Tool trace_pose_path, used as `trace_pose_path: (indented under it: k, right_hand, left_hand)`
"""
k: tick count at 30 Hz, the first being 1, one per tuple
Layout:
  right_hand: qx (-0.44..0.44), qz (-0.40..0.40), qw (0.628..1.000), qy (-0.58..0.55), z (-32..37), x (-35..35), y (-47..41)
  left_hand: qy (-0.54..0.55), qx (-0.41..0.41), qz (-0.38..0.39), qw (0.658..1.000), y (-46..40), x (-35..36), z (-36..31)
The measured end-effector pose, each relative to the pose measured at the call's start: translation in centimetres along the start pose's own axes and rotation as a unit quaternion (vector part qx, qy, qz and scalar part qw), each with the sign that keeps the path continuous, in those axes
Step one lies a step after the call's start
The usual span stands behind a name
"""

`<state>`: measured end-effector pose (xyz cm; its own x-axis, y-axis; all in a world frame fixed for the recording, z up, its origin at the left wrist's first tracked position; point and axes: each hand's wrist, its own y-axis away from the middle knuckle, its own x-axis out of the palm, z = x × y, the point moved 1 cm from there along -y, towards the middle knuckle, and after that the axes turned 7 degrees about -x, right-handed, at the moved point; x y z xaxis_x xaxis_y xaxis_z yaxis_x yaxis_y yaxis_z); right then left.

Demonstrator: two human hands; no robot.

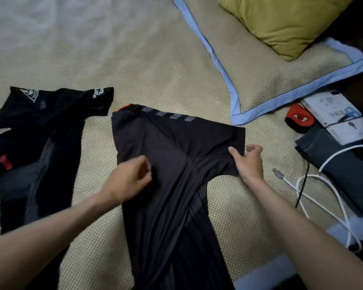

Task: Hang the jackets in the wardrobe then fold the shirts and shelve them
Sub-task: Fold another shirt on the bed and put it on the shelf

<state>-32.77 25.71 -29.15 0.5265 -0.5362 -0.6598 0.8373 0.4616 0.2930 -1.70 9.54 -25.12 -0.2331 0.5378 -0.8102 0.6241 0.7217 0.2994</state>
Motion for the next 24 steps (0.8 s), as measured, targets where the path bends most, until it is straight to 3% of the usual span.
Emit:
trace_pose_path:
  k: [4, 9, 17, 22, 24]
  right_hand:
    - [0.013, 0.024, 1.000, -0.012, -3.2, 0.4, 6.7]
    - [0.024, 0.134, 0.990, -0.028, -6.5, 1.6, 16.6]
    - [-0.060, 0.167, 0.975, 0.134, -9.4, 0.8, 26.3]
    - [-0.111, 0.108, 0.950, 0.271, -9.8, -1.1, 29.6]
    - [-0.092, 0.118, 0.971, 0.187, -8.9, -1.4, 30.7]
  left_hand:
    - [-0.029, -0.020, 0.147, 0.989, 11.8, 5.5, 2.3]
    - [-0.035, -0.046, 0.210, 0.976, 21.2, 8.3, 4.4]
    - [-0.011, -0.051, 0.192, 0.980, 27.9, 9.4, 3.2]
    - [0.016, 0.002, 0.193, 0.981, 30.9, 9.0, -0.1]
    - [0.056, 0.027, 0.202, 0.977, 31.5, 10.0, -2.4]
